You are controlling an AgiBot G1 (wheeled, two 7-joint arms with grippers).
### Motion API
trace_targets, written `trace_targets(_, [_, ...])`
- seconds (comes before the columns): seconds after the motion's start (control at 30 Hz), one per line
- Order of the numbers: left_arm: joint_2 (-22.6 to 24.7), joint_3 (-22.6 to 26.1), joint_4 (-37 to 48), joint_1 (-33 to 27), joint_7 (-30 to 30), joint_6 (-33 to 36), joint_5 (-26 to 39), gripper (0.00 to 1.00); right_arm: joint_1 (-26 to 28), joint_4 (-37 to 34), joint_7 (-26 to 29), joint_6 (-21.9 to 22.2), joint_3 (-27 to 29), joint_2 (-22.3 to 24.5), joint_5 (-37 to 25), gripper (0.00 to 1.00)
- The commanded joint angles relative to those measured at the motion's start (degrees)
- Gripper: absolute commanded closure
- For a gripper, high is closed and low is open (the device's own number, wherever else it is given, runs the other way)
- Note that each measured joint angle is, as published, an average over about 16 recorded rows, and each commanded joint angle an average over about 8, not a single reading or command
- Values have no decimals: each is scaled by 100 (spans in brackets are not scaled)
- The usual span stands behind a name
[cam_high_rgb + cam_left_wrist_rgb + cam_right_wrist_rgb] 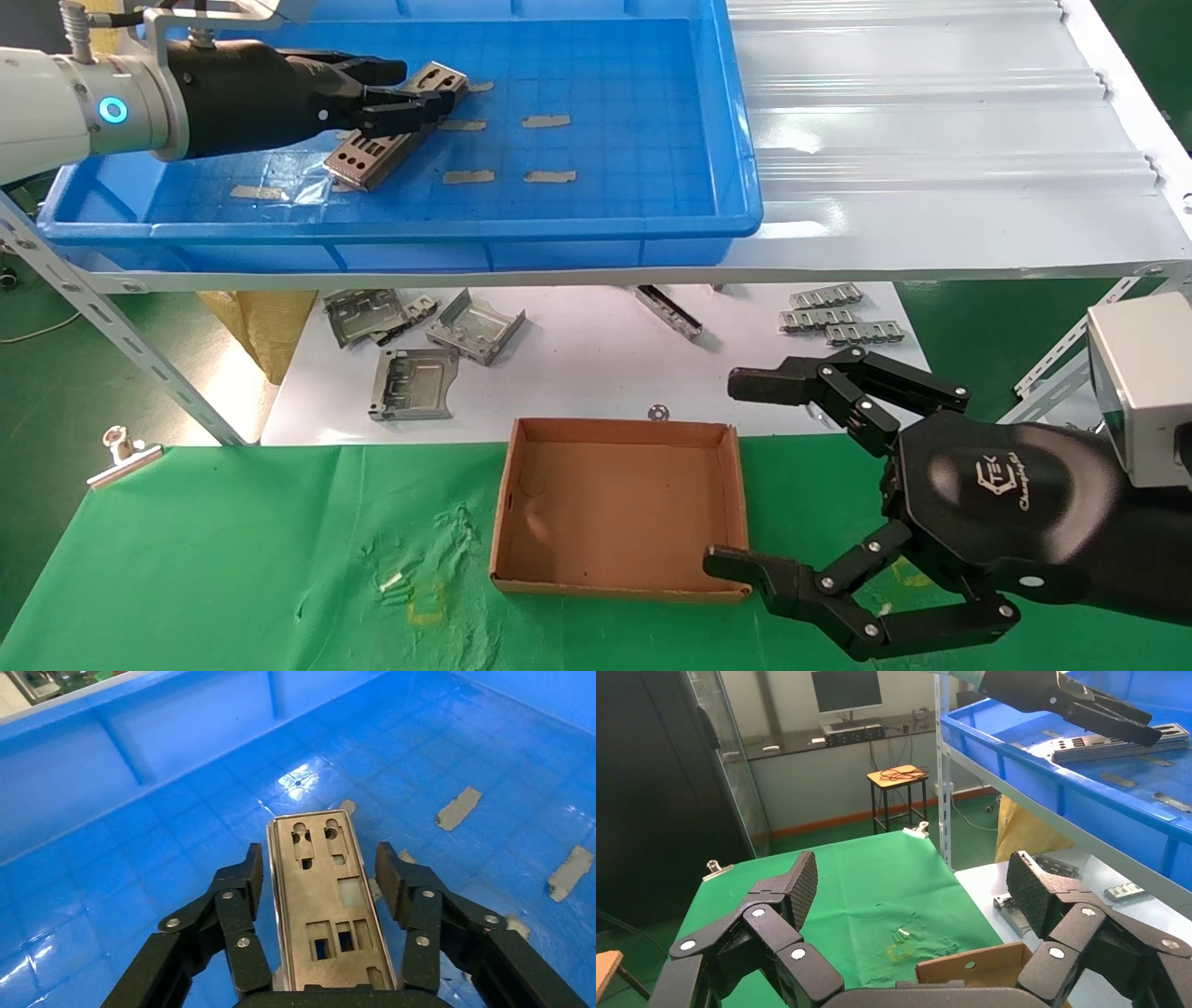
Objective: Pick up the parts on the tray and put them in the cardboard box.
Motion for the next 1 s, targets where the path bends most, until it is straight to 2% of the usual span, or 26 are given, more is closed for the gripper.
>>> trace_targets(0.03, [2,2,2,-5,-13,-7,3,49,0,0,0,0,0,0,0,0])
trace_targets(0.13, [5,0,-5,-7,-16,-3,0,87,0,0,0,0,0,0,0,0])
trace_targets(0.2, [5,-2,-10,-5,-14,-2,-2,100,0,0,0,0,0,0,0,0])
trace_targets(1.0, [-34,-24,-39,0,38,81,-31,100,0,0,0,0,0,0,0,0])
